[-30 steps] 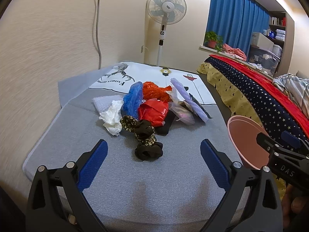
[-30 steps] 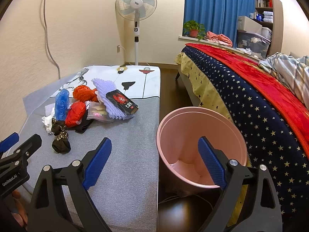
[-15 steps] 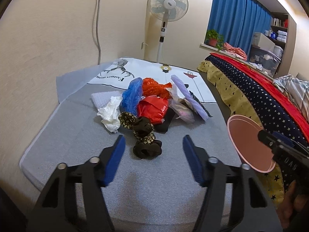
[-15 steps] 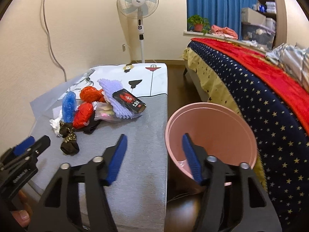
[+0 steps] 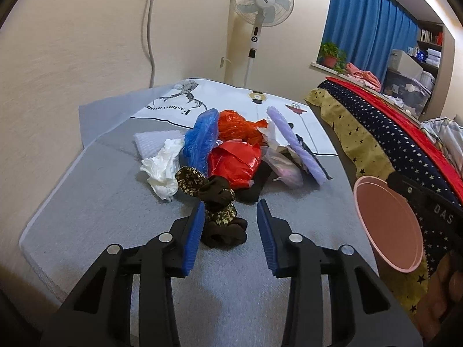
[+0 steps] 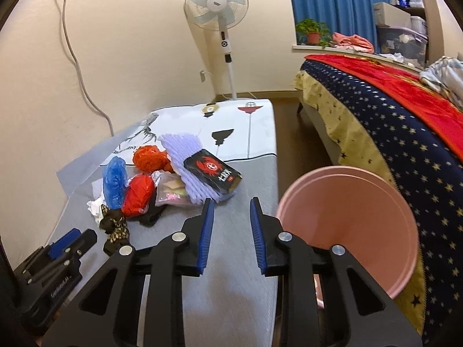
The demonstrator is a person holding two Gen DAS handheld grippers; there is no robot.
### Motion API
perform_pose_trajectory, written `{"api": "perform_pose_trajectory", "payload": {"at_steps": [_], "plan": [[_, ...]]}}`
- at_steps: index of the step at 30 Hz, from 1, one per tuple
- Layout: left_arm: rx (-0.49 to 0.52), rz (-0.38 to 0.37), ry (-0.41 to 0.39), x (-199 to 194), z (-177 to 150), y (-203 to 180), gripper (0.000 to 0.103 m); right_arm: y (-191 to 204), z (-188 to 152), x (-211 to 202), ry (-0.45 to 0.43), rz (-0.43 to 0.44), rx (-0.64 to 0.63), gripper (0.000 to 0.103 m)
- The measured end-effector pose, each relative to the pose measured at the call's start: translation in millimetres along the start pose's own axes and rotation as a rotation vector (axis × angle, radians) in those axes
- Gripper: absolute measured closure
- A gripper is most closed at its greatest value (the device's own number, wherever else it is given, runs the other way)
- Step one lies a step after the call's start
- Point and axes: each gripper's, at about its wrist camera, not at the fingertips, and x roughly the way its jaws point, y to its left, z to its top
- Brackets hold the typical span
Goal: Collect trash
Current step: 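Move left gripper to black-gold cloth while right gripper approaches lavender foam mesh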
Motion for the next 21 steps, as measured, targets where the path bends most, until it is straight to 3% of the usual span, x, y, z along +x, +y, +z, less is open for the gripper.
{"api": "perform_pose_trajectory", "payload": {"at_steps": [10,14,21], "plan": [[-0.015,0.034,0.032,26.5,4.6,5.8,0.065,-21.8,21.1,76.5,0.091,0.053,0.118,0.071],[-0.029,0.042,0.056,38.3,6.3,7.4,0.060,-30.7,18.2,108.0,0.165,0.086,0.172,0.062],[-0.051,0.043,0.100,54.1,8.8,7.1,0.059,-39.0,9.0,142.7,0.240,0.161,0.267,0.062]]}}
